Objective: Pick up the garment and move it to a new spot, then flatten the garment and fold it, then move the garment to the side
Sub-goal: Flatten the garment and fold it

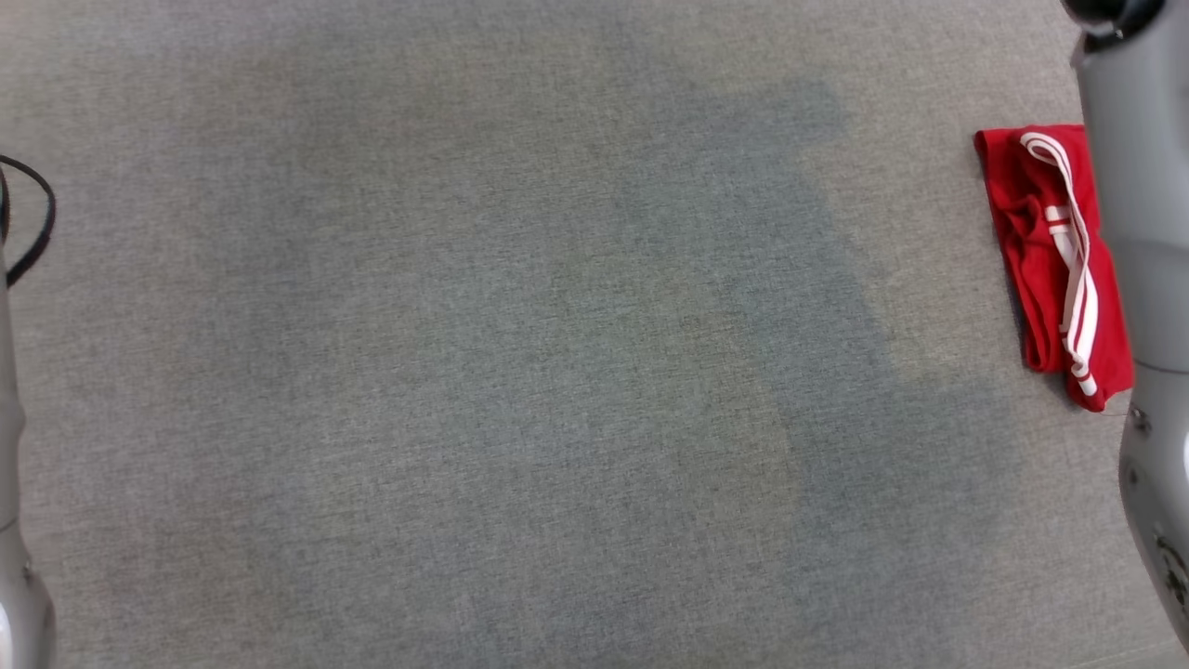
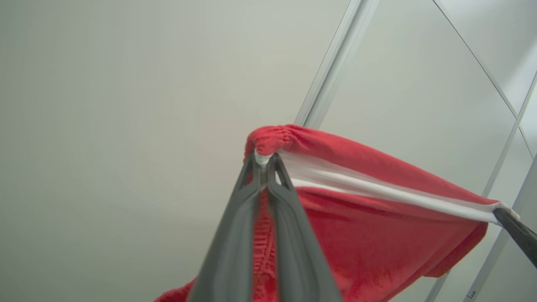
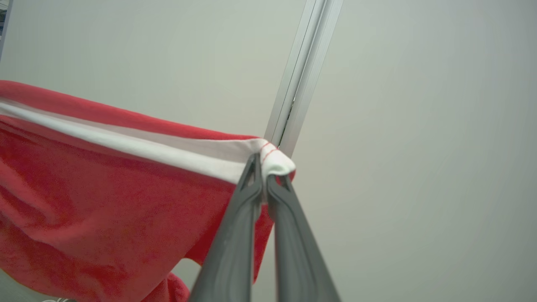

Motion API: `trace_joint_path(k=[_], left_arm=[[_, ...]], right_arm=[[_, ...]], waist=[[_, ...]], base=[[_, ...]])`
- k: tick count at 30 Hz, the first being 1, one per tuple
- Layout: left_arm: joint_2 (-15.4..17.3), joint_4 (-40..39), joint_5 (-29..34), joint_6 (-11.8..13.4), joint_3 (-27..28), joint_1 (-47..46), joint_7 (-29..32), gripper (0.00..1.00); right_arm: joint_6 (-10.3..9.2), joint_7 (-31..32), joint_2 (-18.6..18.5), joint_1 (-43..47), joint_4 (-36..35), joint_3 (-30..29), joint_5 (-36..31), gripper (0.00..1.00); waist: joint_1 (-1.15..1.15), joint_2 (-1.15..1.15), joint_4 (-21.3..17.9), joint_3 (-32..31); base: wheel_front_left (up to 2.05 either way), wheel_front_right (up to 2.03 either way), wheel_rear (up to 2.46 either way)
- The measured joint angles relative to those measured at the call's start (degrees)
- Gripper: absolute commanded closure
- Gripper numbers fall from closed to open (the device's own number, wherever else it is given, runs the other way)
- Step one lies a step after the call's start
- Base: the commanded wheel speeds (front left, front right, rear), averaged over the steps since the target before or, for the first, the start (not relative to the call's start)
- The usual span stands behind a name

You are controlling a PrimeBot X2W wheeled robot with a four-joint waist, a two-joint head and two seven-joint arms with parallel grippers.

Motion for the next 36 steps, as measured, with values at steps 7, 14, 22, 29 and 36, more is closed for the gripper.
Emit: trace_joint_path(k=[7, 14, 22, 29, 36], left_arm=[[1.4, 5.3, 4.4, -1.0, -7.0, 4.9, -5.6, 1.00], [2.1, 12.6, 7.7, -1.3, -19.7, 17.8, -2.7, 1.00], [2.5, 11.7, 3.3, -0.8, -24.7, 34.3, 5.0, 1.00], [8.0, -5.3, -0.9, 6.2, -26.2, 50.2, 14.6, 1.00], [13.8, -29.0, -4.2, 18.4, -25.9, 63.5, 22.6, 1.00]], right_arm=[[-0.01, 1.7, 1.6, 4.6, 13.1, 2.9, 3.1, 1.00], [-0.02, 17.9, 0.6, 18.1, 21.3, 8.4, 12.2, 1.00], [0.01, 35.0, -7.3, 36.4, 8.5, 10.2, 21.4, 1.00], [0.09, 53.6, -12.4, 59.6, -15.9, -3.0, 23.6, 1.00], [0.03, 73.8, -3.9, 79.2, -48.5, -20.0, 15.0, 1.00]], waist=[[0.00, 0.00, -0.6, -0.1], [-0.01, 0.00, 0.9, -3.4], [-0.03, 0.00, 4.0, -12.3], [-0.04, 0.00, 5.1, -18.7], [-0.03, 0.00, 5.5, -19.7]], base=[[0.00, 0.00, 0.00], [0.00, 0.00, 0.00], [0.00, 0.00, 0.00], [0.00, 0.00, 0.00], [0.00, 0.00, 0.00]])
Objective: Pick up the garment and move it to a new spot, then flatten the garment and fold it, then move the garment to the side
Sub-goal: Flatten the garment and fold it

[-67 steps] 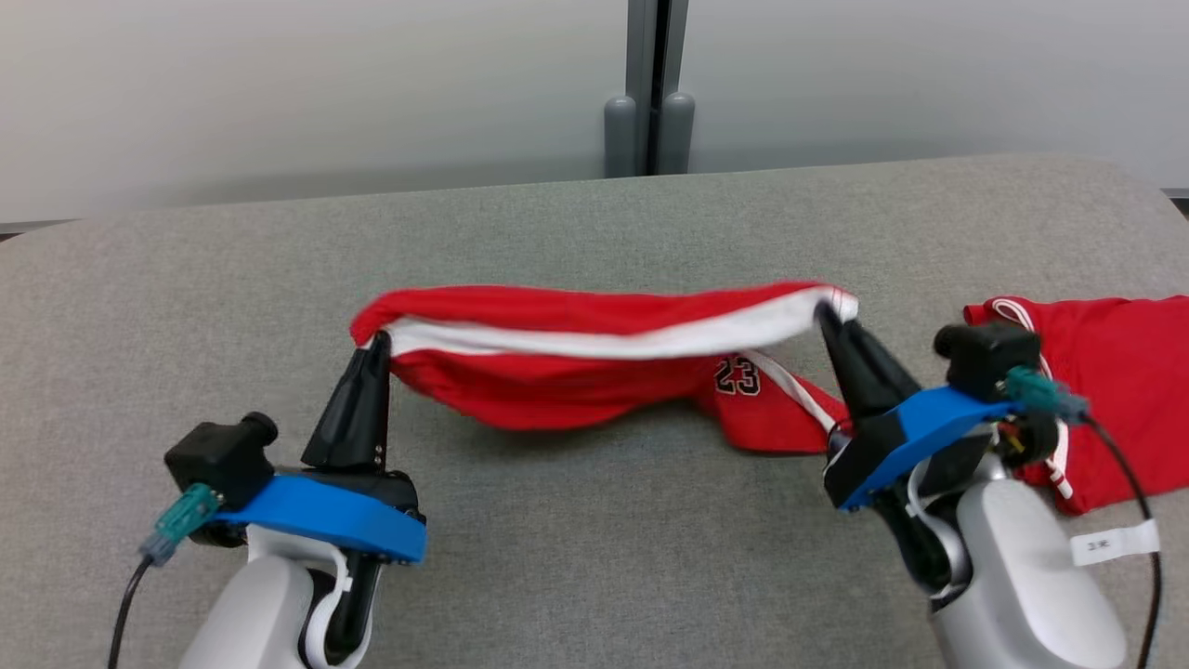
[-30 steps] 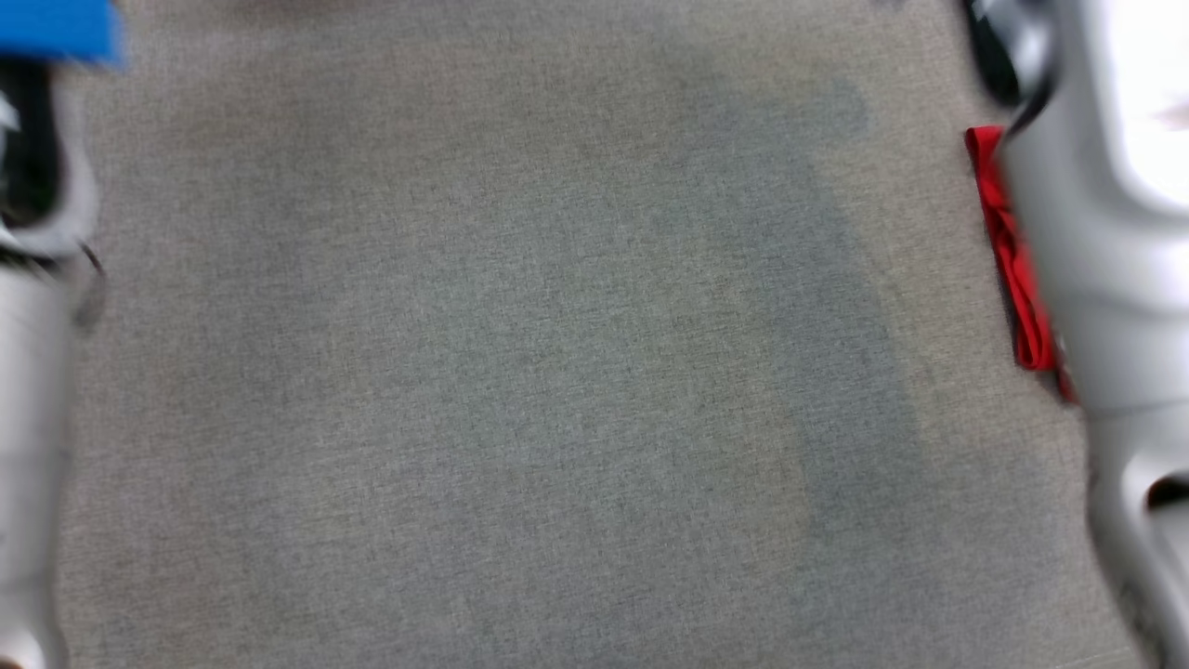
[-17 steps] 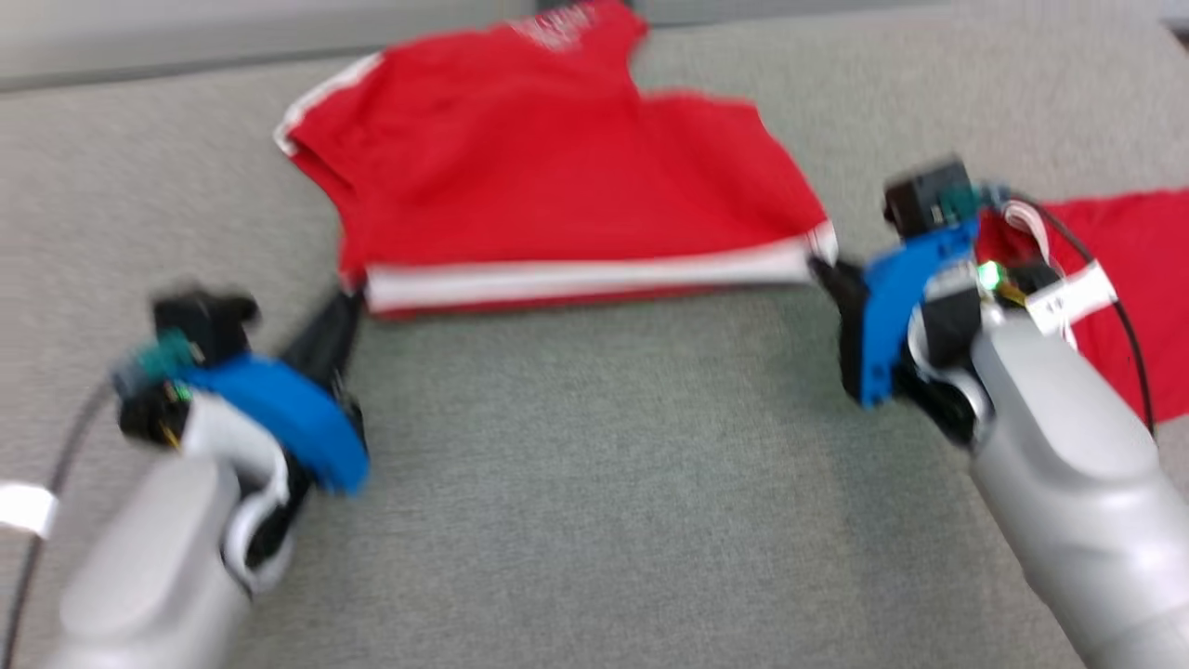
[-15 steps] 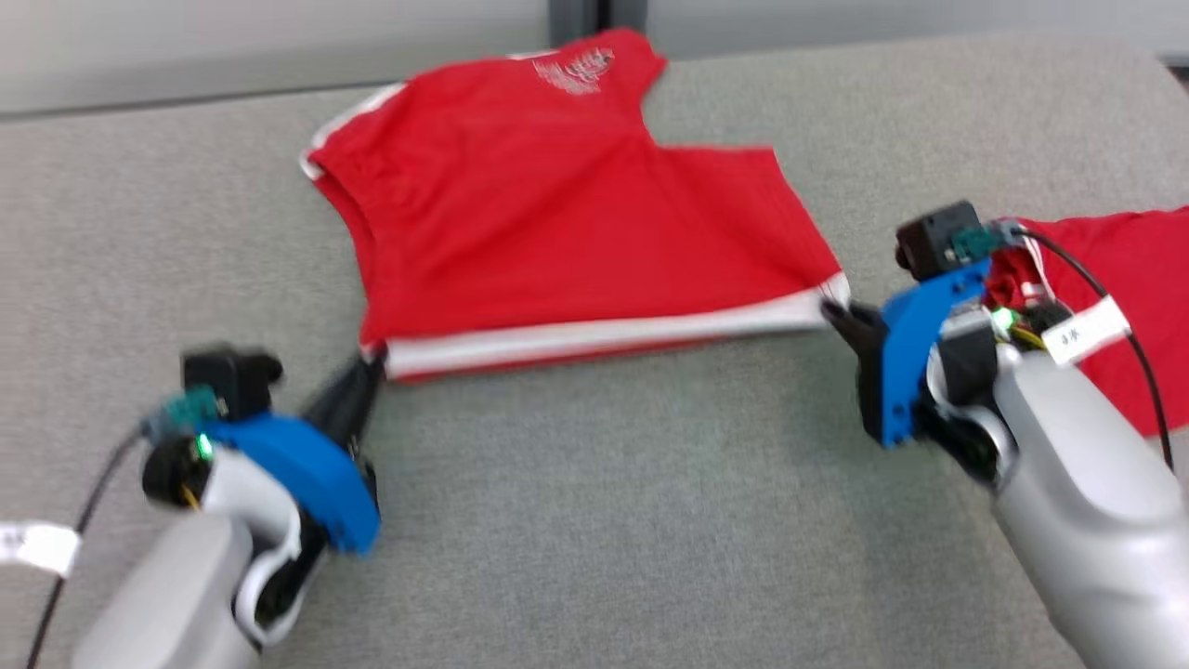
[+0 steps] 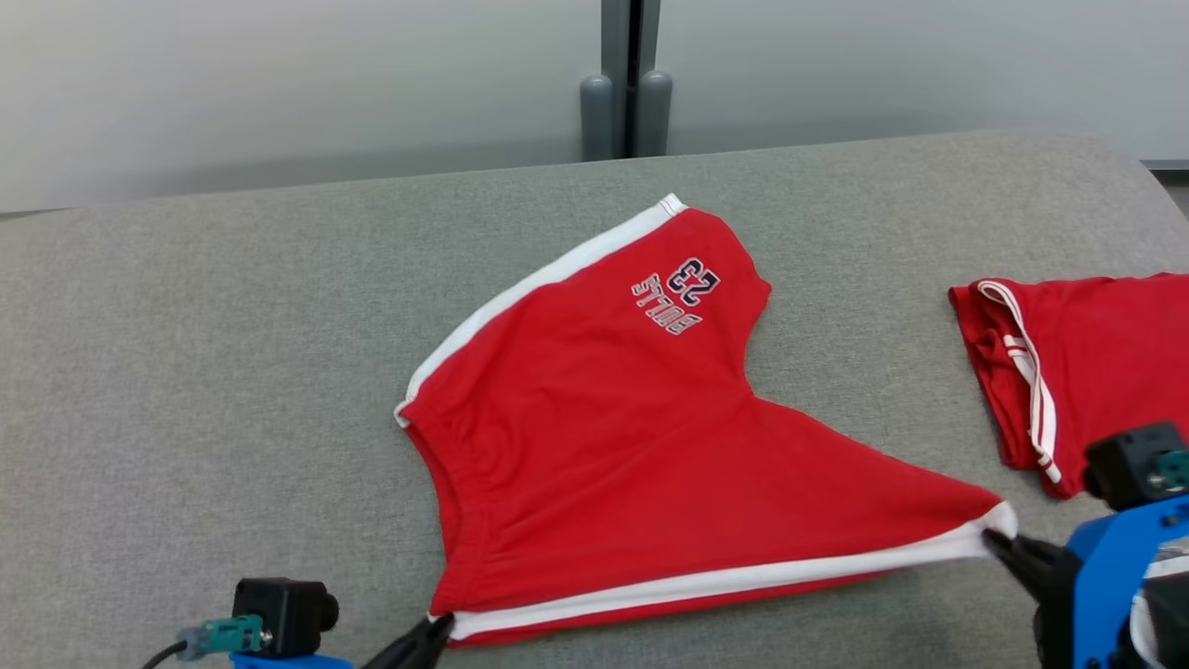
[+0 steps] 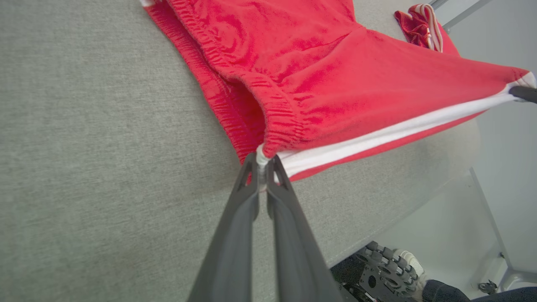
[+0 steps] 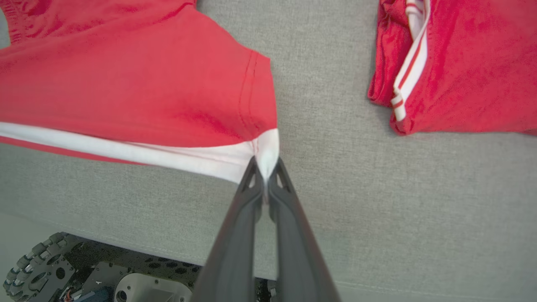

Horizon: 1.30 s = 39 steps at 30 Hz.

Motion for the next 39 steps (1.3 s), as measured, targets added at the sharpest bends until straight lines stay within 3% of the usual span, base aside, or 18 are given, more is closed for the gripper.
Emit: trace_joint_path(k=[4, 9, 13, 23, 26, 36, 37, 38, 39], left_arm=[[-0.1, -6.9, -0.1, 3.4, -0.1, 1.7, 1.1, 1.00], [-2.4, -6.5, 1.4, 3.8, 0.1, -1.3, -0.3, 1.00], [-4.9, -2.3, 2.2, 2.7, 1.0, -6.3, -2.1, 1.00], [-13.7, 15.5, 3.4, -1.8, 1.6, -20.9, -6.9, 1.00], [-16.7, 20.6, 2.6, -2.5, 2.2, -24.3, -8.4, 1.00], [-21.9, 31.9, 2.1, -5.4, 2.6, -31.3, -12.0, 1.00], [-22.2, 32.5, 2.1, -5.8, 2.5, -31.6, -12.4, 1.00], [-22.7, 33.1, 1.9, -6.3, 2.4, -31.9, -12.6, 0.78], [-23.1, 33.6, 1.8, -6.5, 2.3, -32.0, -13.1, 0.36]], right_arm=[[-0.04, 3.5, 3.8, 1.4, -9.9, -2.7, -3.0, 1.00], [-0.05, 2.4, 3.1, -3.6, -8.7, -0.9, -4.6, 1.00], [-0.05, -1.3, 1.6, -11.2, -1.7, 1.7, -4.6, 1.00], [-0.05, -15.5, -3.7, -34.9, 24.5, 11.1, -3.4, 1.00], [-0.05, -19.0, -3.9, -41.0, 31.5, 12.9, -3.4, 1.00], [-0.05, -27.1, -3.9, -55.6, 49.0, 17.7, -3.7, 1.00], [-0.05, -27.8, -3.9, -56.4, 50.3, 18.1, -3.7, 0.85], [-0.05, -28.4, -3.9, -57.1, 51.7, 18.6, -3.6, 0.17], [-0.05, -29.0, -3.8, -57.6, 52.7, 19.2, -3.2, 0.00]], waist=[[0.01, 0.00, 0.8, 0.2], [0.01, 0.00, 1.6, 0.8], [0.02, 0.00, 2.2, 1.8], [0.03, 0.00, 5.8, 7.2], [0.03, 0.00, 7.2, 9.2], [0.03, 0.00, 11.1, 15.4], [0.03, 0.00, 11.5, 15.8], [0.03, 0.00, 11.9, 16.1], [0.03, 0.00, 12.2, 16.3]], base=[[0.00, 0.00, 0.00], [0.00, 0.00, 0.00], [0.00, 0.00, 0.00], [0.00, 0.00, 0.00], [0.00, 0.00, 0.00], [0.00, 0.00, 0.00], [0.00, 0.00, 0.00], [0.00, 0.00, 0.00], [0.00, 0.00, 0.00]])
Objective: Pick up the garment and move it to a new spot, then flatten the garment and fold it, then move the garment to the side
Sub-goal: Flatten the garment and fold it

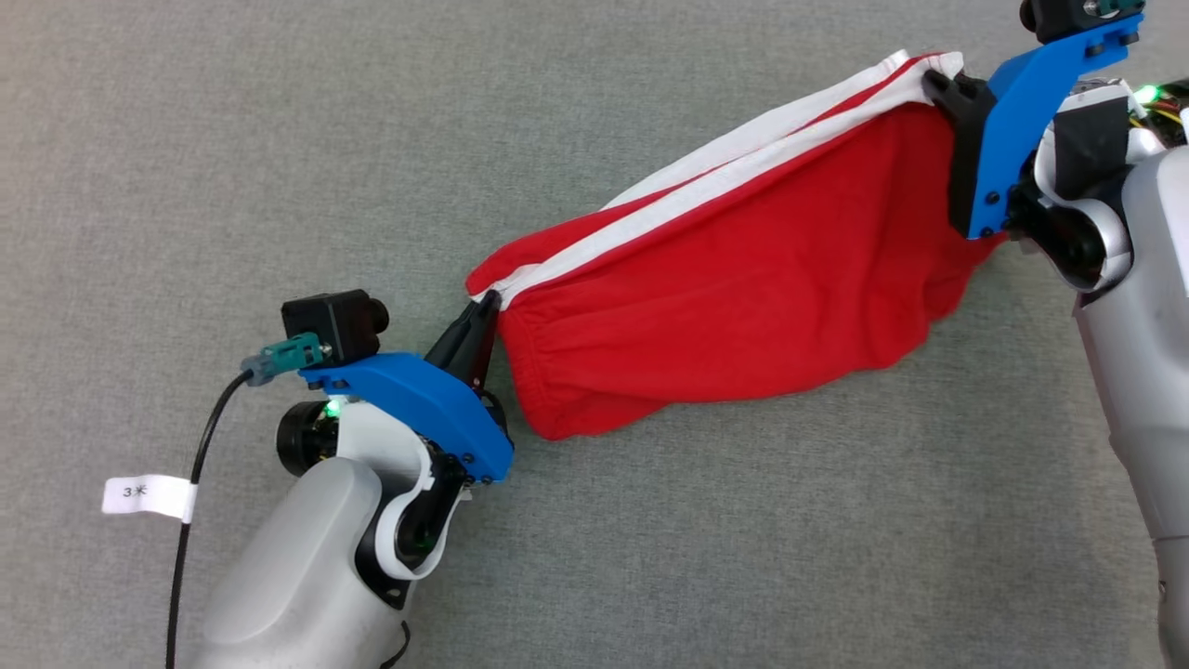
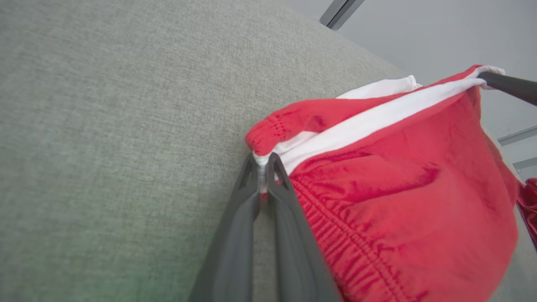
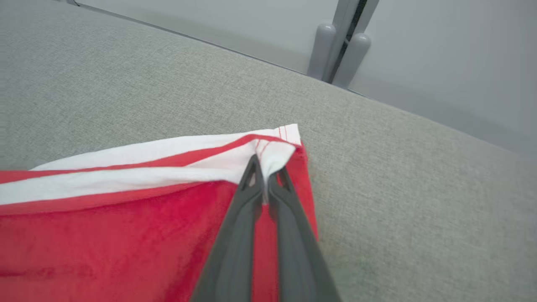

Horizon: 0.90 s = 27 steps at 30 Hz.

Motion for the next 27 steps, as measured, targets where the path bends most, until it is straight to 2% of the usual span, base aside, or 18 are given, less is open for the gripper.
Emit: trace_joint_path(k=[1, 9, 12, 15, 20, 23, 27], left_arm=[[-0.4, 0.3, 0.0, -0.3, 0.0, 0.0, -0.5, 0.00], [-1.6, 0.9, -1.9, -3.8, 1.3, 0.1, -4.3, 0.00], [-1.1, 1.2, -1.5, -3.7, 2.1, 1.5, -7.4, 0.00], [-0.2, 2.2, -0.1, -3.4, 3.5, 2.9, -12.4, 0.00], [0.6, 4.6, 4.0, -3.9, 5.1, 4.9, -20.0, 0.00], [0.7, 4.8, 7.4, -4.9, 8.1, 5.4, -21.2, 0.00], [-1.5, 1.0, 16.8, -6.5, 15.2, 7.7, -21.3, 0.00]], right_arm=[[0.00, -1.1, 0.1, -0.4, 1.0, 0.3, 0.3, 0.00], [0.00, -9.2, -0.4, -3.0, 6.3, 3.8, 4.3, 0.00], [0.00, -9.6, -0.9, -2.7, 8.2, 4.3, 7.0, 0.00], [0.00, -7.3, -1.7, -0.6, 10.2, 3.8, 10.2, 0.00], [-0.01, -7.5, -3.9, 3.4, 12.0, 1.0, 12.8, 0.00], [-0.01, -8.5, -4.0, 5.4, 13.4, -0.9, 13.1, 0.00], [-0.01, -11.1, -4.0, 5.9, 14.5, -3.3, 12.5, 0.00]], waist=[[0.00, 0.00, 0.3, 0.1], [-0.01, 0.00, 1.4, -1.6], [-0.01, 0.00, 1.6, -3.5], [-0.02, 0.00, 2.0, -5.7], [-0.02, 0.00, 2.4, -8.2], [-0.02, 0.00, 2.8, -8.4], [-0.02, 0.00, 3.7, -7.8]], base=[[0.00, 0.00, 0.00], [0.00, 0.00, 0.00], [0.00, 0.00, 0.00], [0.00, 0.00, 0.00], [0.00, 0.00, 0.00], [0.00, 0.00, 0.00], [0.00, 0.00, 0.00]])
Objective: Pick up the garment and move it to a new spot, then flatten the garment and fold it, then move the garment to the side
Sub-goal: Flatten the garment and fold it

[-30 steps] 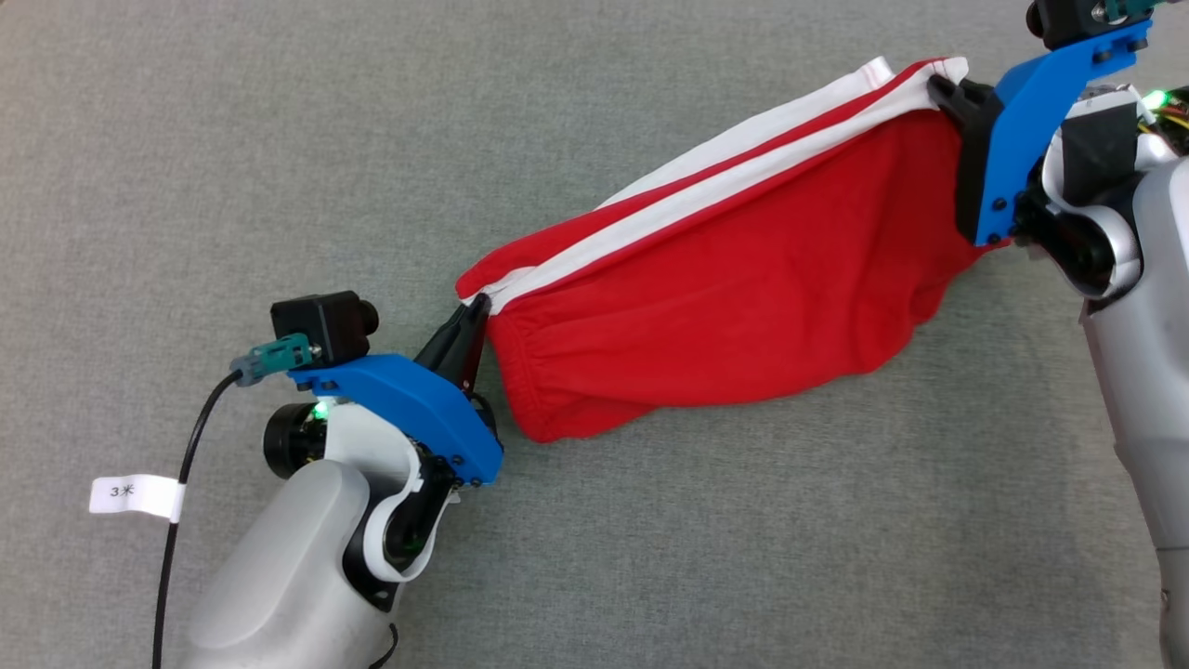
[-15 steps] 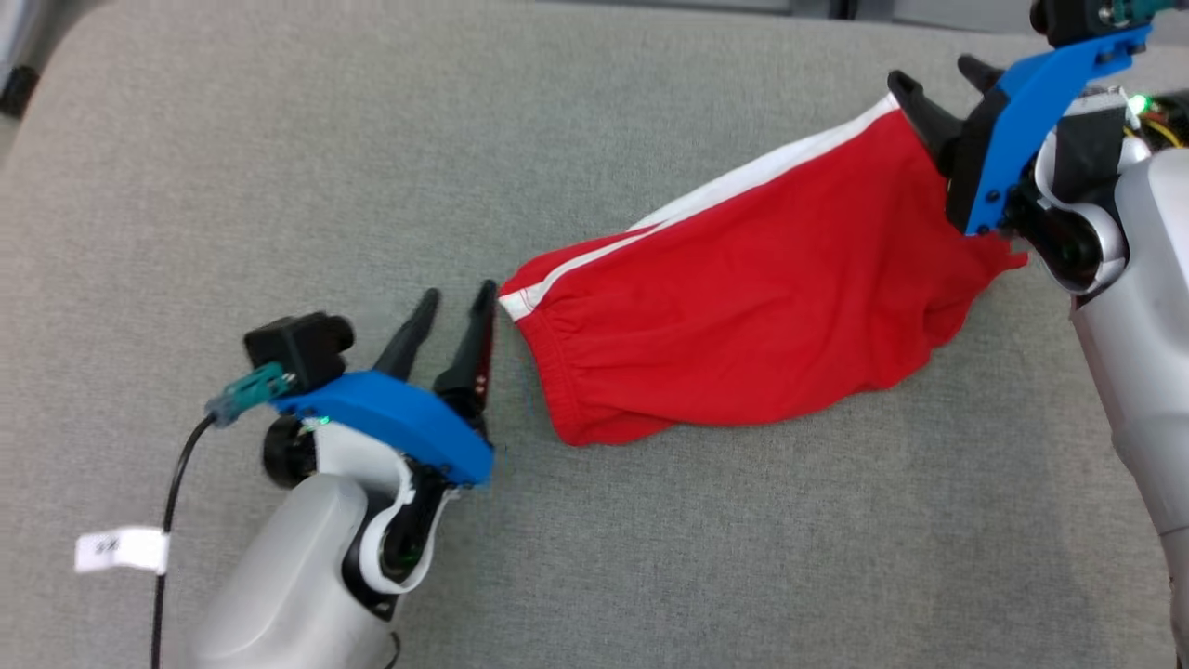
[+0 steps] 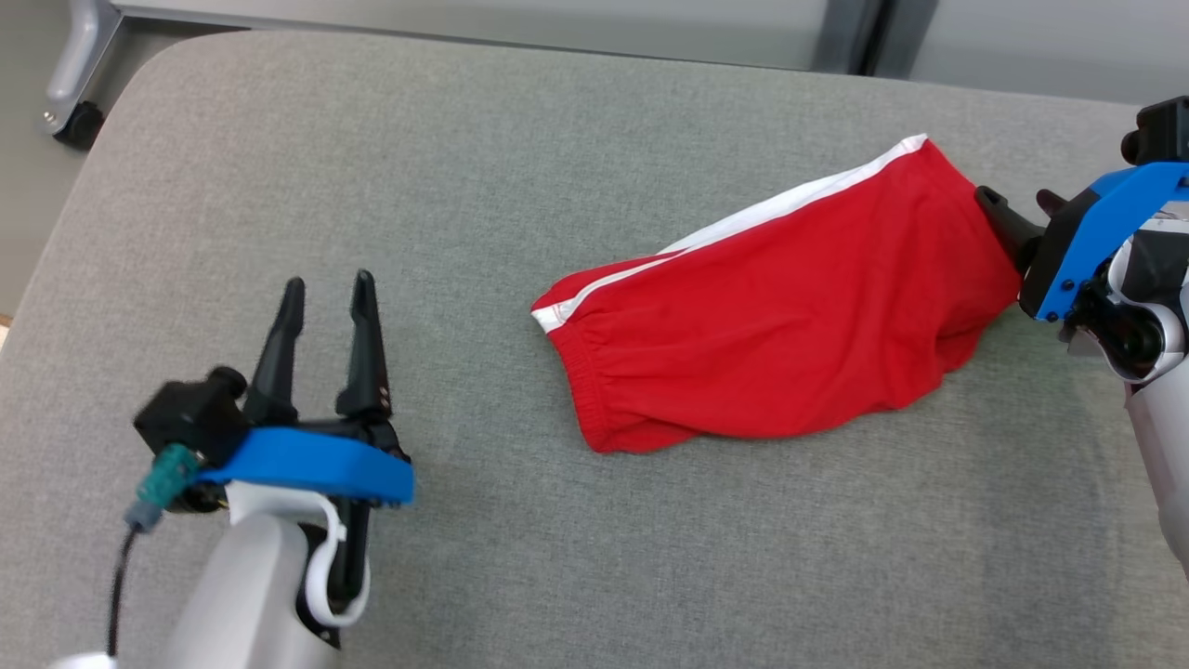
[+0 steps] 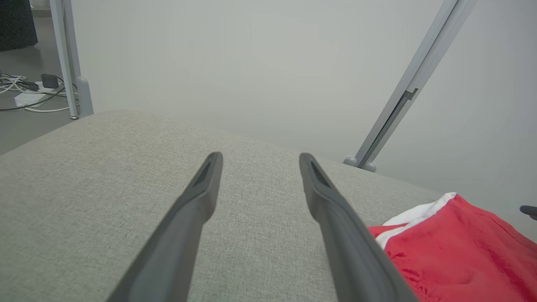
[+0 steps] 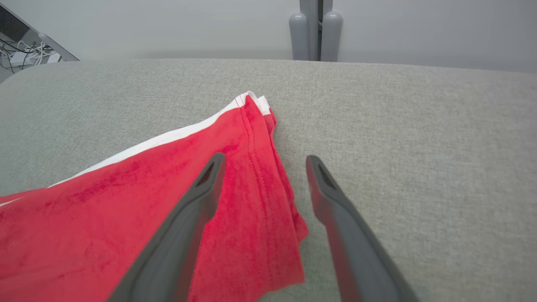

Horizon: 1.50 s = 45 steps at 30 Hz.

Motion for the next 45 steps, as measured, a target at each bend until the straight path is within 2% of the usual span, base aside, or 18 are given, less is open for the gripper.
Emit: trace_joint_path(k=[3, 7, 12, 20, 22, 27, 33, 39, 45], left_arm=[[-2.9, -1.8, 5.4, -2.3, 3.1, 2.7, 0.0, 0.00], [-5.4, -2.7, 9.2, -5.2, 5.0, 3.8, 0.0, 0.00], [-6.8, -3.1, 11.2, -6.3, 5.8, 4.1, 0.0, 0.00], [-7.0, -3.7, 10.8, -6.6, 0.1, 2.3, 0.0, 0.00], [-6.2, -4.1, 10.2, -6.6, -0.9, 1.8, 0.0, 0.00], [-5.3, -4.0, 9.3, -6.6, -1.4, 1.6, 0.0, 0.00], [-3.8, -2.9, 8.3, -6.6, -2.7, 2.1, 0.0, 0.00], [-1.8, -2.5, 8.2, -6.6, -3.4, 3.6, 0.0, 0.00], [-0.9, -1.9, 7.5, -6.6, -3.9, 5.6, 0.0, 0.00]], right_arm=[[0.00, -1.2, 0.4, -0.1, 0.9, -1.2, -1.4, 0.00], [0.00, -2.0, 0.6, -1.1, 3.0, -2.6, -4.6, 0.00], [0.00, -3.4, 1.0, -2.7, 6.3, -4.6, -9.3, 0.00], [-0.09, -1.9, 2.9, -5.1, 12.8, -8.0, -14.5, 0.00], [-0.09, -2.1, 3.5, -5.5, 13.1, -8.1, -14.6, 1.00], [0.03, -4.8, 4.3, -5.0, 13.5, -9.4, -14.5, 1.00], [0.01, -7.6, 2.4, -3.4, 13.4, -12.4, -15.9, 1.00], [0.01, -7.8, 0.8, 0.1, 11.0, -14.1, -19.9, 1.00], [0.01, -6.7, 0.7, 3.9, 7.3, -17.1, -24.2, 1.00]], waist=[[0.00, 0.00, 0.7, 0.7], [0.00, 0.00, 2.1, 1.7], [0.00, 0.00, 4.0, 3.1], [0.01, 0.00, 6.2, 4.6], [0.01, 0.00, 6.1, 4.7], [0.01, 0.00, 5.1, 3.8], [0.01, 0.00, 3.2, 1.1], [0.01, 0.00, 0.1, -2.0], [0.01, 0.00, -2.3, -5.6]], base=[[0.00, 0.00, 0.00], [0.00, 0.00, 0.00], [0.00, 0.00, 0.00], [0.00, 0.00, 0.00], [0.00, 0.00, 0.00], [0.00, 0.00, 0.00], [0.00, 0.00, 0.00], [0.00, 0.00, 0.00], [0.00, 0.00, 0.00]])
